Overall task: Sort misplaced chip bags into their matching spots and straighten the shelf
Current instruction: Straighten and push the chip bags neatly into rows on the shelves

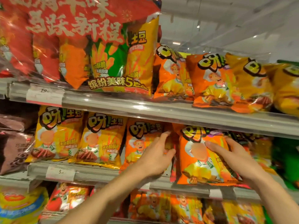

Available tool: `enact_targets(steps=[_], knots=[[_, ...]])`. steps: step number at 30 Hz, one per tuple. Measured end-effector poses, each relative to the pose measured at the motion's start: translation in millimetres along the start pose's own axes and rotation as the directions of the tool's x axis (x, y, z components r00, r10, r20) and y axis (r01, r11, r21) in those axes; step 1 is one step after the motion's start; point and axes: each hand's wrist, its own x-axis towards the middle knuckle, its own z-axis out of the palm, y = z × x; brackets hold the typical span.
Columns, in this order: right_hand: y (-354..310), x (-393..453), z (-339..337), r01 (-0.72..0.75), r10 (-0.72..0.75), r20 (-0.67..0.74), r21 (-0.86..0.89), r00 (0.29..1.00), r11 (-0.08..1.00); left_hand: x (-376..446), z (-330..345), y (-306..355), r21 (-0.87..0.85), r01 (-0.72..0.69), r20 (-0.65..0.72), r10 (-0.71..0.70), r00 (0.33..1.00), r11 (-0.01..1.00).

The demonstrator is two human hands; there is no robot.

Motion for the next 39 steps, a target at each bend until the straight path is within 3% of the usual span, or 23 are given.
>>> enact_targets(steps=[5,8,13,20,27,33,39], knots=[[30.9,2.8,-24.9,-0.027,0.022,-0.102,-0.044,0.995,0.999,25.9,39.3,11.8,0.130,0.122,0.138,-0.139,0.981,0.984],[38.3,2.4,-37.3,-0.025,0.023,-0.131,-0.019,0.991,0.999,31.5,52.9,13.6,0.114,0.153,0.156,-0.169,0.973,0.982],[52.9,11.1,-56.1,-0.047,0.054,-0.155,0.053,0.986,0.997,35.2,57.8,13.9,-0.108,0.151,0.055,-0.145,0.988,0.983],[65.5,14.9,-78.5,-0.081,0.087,-0.033,0.155,0.996,0.985,40.5,46.8,24.3,-0.250,0.104,-0.120,-0.138,0.983,0.963],[63.9,10.4,-79.6,-0.081,0.073,0.049,0.182,0.996,0.980,16.4,17.0,16.9,-0.380,0.093,-0.141,-0.156,0.978,0.921],[59.3,9.6,-62.1,-0.033,0.038,-0.034,0.137,0.999,0.990,-13.5,-25.9,-7.8,-0.413,0.068,-0.189,-0.159,0.969,0.908],[40.4,23.3,2.0,0.010,-0.004,-0.142,0.040,0.990,0.999,-41.7,-52.9,-22.4,-0.382,0.011,-0.278,-0.126,0.952,0.924]])
